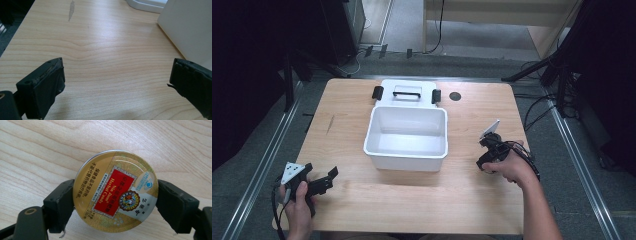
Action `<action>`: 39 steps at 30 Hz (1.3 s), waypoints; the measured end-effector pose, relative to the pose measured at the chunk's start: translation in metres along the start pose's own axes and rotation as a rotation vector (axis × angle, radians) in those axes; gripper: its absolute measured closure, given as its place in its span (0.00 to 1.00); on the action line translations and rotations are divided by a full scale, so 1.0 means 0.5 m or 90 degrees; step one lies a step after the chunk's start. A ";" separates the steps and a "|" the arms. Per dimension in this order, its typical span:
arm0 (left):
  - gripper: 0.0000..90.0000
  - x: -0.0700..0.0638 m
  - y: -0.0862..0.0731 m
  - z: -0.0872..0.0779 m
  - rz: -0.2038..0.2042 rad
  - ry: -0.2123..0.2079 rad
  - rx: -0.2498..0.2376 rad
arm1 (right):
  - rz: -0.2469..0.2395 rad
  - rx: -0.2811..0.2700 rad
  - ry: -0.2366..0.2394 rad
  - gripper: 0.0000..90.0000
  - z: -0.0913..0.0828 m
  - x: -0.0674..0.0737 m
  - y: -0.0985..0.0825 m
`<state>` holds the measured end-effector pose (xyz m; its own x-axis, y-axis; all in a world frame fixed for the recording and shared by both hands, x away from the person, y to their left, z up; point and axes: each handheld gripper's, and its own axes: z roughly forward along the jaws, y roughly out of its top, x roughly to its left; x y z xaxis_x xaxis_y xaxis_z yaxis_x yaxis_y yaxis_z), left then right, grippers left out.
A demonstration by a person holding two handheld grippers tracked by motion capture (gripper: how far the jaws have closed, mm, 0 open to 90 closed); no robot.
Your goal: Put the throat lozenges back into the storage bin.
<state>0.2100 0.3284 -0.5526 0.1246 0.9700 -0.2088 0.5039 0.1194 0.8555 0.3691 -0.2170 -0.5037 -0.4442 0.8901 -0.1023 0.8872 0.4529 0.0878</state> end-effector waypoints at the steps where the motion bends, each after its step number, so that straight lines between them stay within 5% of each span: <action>1: 0.00 0.000 0.000 0.000 0.000 0.000 0.000 | -0.005 0.000 -0.001 0.23 0.000 0.000 0.000; 18: 0.00 -0.001 0.000 0.000 0.001 0.001 0.001 | -0.013 -0.021 0.005 0.24 -0.025 -0.001 -0.001; 39: 0.00 -0.001 0.000 0.001 -0.001 -0.001 0.001 | -0.055 -0.038 0.006 0.24 -0.107 0.016 0.024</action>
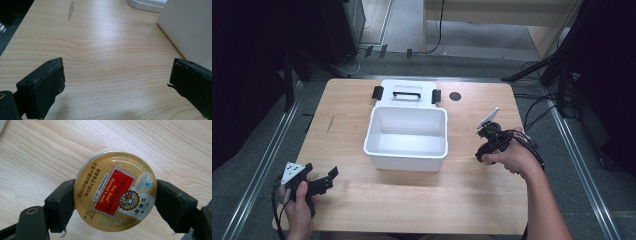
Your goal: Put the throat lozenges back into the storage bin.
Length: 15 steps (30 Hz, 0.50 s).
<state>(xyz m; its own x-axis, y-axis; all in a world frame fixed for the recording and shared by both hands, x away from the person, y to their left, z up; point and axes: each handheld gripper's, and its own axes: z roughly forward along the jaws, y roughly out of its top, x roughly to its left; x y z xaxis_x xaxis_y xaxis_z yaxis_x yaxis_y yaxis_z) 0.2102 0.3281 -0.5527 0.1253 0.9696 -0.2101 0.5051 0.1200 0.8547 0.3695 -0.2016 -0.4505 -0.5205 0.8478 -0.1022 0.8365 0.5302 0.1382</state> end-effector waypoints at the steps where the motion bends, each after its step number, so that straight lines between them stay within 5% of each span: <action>1: 0.00 0.000 0.000 0.000 0.000 0.000 0.001 | -0.005 -0.001 -0.001 0.24 -0.003 0.000 0.002; 15: 0.00 0.001 0.000 0.000 0.000 -0.001 0.002 | -0.033 -0.011 0.000 0.24 -0.052 0.013 0.029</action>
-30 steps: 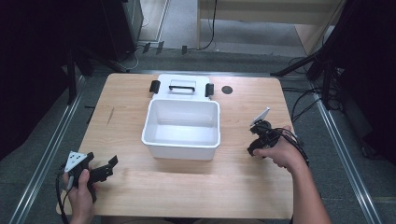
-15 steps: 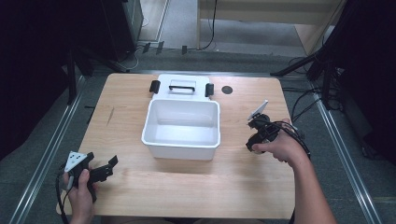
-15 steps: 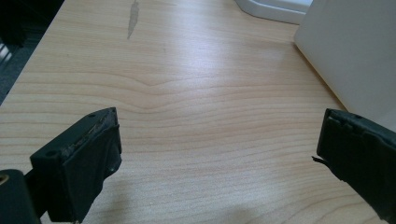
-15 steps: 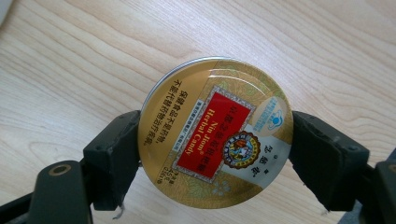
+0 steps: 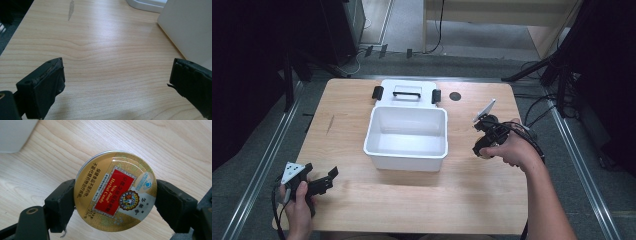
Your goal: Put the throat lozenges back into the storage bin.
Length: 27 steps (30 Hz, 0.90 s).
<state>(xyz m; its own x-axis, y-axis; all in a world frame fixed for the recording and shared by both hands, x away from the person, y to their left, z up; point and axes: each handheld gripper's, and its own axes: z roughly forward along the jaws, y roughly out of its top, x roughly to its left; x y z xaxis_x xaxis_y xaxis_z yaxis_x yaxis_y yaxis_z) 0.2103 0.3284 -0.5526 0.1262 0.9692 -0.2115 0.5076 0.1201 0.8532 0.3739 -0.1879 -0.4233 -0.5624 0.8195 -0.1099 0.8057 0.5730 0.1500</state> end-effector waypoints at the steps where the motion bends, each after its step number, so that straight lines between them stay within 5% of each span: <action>1: 0.00 0.000 0.000 0.000 0.000 0.000 0.000 | -0.002 -0.002 0.000 0.24 -0.005 0.002 0.003; 27: 0.00 -0.001 0.000 0.000 0.000 0.000 -0.001 | -0.072 -0.038 0.025 0.24 -0.094 0.041 0.053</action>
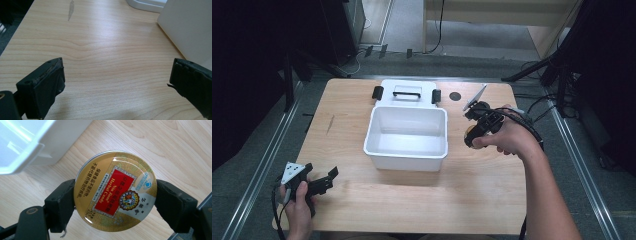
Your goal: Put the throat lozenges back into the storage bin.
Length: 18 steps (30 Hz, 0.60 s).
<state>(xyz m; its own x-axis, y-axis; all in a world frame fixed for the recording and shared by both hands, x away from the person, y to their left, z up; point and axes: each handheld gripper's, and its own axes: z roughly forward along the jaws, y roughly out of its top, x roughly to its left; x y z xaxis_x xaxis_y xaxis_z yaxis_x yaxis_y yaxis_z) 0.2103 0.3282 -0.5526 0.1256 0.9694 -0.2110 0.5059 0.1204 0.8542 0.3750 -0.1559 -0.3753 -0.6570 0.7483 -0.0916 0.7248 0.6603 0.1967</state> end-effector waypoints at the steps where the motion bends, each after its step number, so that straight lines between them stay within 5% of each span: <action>1: 0.00 0.000 0.000 0.000 0.000 0.000 0.000 | 0.001 0.003 -0.001 0.24 -0.002 0.002 0.002; 18: 0.00 0.001 0.000 0.000 -0.001 -0.002 0.002 | -0.038 -0.008 -0.005 0.24 -0.036 0.042 0.056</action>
<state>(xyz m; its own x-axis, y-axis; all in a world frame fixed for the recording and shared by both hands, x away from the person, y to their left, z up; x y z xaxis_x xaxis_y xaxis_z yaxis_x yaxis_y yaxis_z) 0.2104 0.3285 -0.5525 0.1274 0.9687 -0.2132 0.5082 0.1208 0.8527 0.3776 -0.1230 -0.3539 -0.6970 0.7084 -0.1113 0.6817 0.7027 0.2036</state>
